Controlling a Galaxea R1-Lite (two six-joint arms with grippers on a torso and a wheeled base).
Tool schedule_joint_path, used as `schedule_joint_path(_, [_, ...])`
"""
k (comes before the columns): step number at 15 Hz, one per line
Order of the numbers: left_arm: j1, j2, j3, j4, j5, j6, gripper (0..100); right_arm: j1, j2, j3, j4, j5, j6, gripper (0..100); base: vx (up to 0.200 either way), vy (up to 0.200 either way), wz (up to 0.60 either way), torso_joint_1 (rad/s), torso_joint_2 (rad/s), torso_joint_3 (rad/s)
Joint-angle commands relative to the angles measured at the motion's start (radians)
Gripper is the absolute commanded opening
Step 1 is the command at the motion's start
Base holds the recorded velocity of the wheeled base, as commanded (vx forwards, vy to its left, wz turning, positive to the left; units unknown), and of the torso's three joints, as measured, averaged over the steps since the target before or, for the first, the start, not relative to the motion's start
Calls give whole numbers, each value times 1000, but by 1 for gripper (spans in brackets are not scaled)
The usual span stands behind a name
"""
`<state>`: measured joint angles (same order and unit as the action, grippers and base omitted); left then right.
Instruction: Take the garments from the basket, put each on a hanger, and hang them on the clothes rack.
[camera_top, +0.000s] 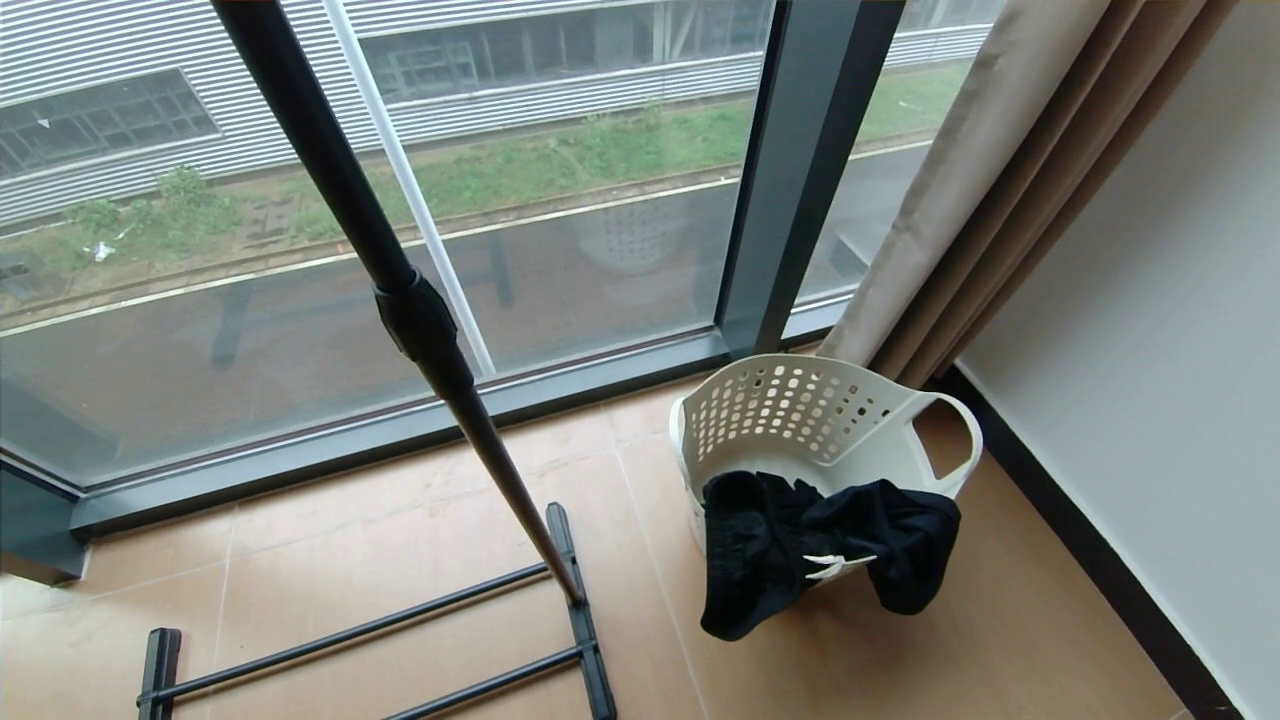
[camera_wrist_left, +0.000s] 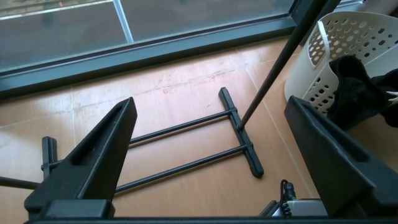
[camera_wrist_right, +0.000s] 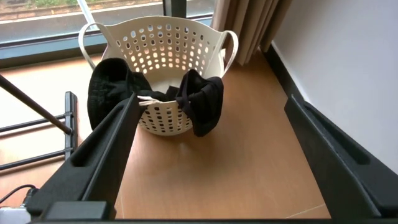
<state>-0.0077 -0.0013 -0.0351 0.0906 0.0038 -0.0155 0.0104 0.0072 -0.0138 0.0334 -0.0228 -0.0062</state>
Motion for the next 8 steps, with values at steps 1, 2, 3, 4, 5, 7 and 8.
schedule_joint_path(1, [0, 1, -2, 0, 1, -1, 100, -3, 16, 0, -1, -3, 0, 100, 0, 0, 0, 0, 0, 0])
schedule_joint_path(2, [0, 1, -2, 0, 1, -1, 100, -3, 19, 0, -1, -3, 11, 100, 0, 0, 0, 0, 0, 0])
schedule_joint_path(3, [0, 1, -2, 0, 2, -1, 100, -4, 25, 0, -1, -3, 14, 100, 0, 0, 0, 0, 0, 0])
schedule_joint_path(4, [0, 1, -2, 0, 2, -1, 100, -10, 53, 0, -1, -5, 14, 100, 0, 0, 0, 0, 0, 0])
schedule_joint_path(5, [0, 1, -2, 0, 2, -1, 100, -29, 96, 0, -1, -5, 14, 100, 0, 0, 0, 0, 0, 0])
schedule_joint_path(7, [0, 1, -2, 0, 2, -1, 100, -56, 195, 0, 2, -8, 11, 100, 0, 0, 0, 0, 0, 0])
schedule_joint_path(8, [0, 1, -2, 0, 2, -3, 100, -56, 252, 0, 2, -8, 0, 100, 0, 0, 0, 0, 0, 0])
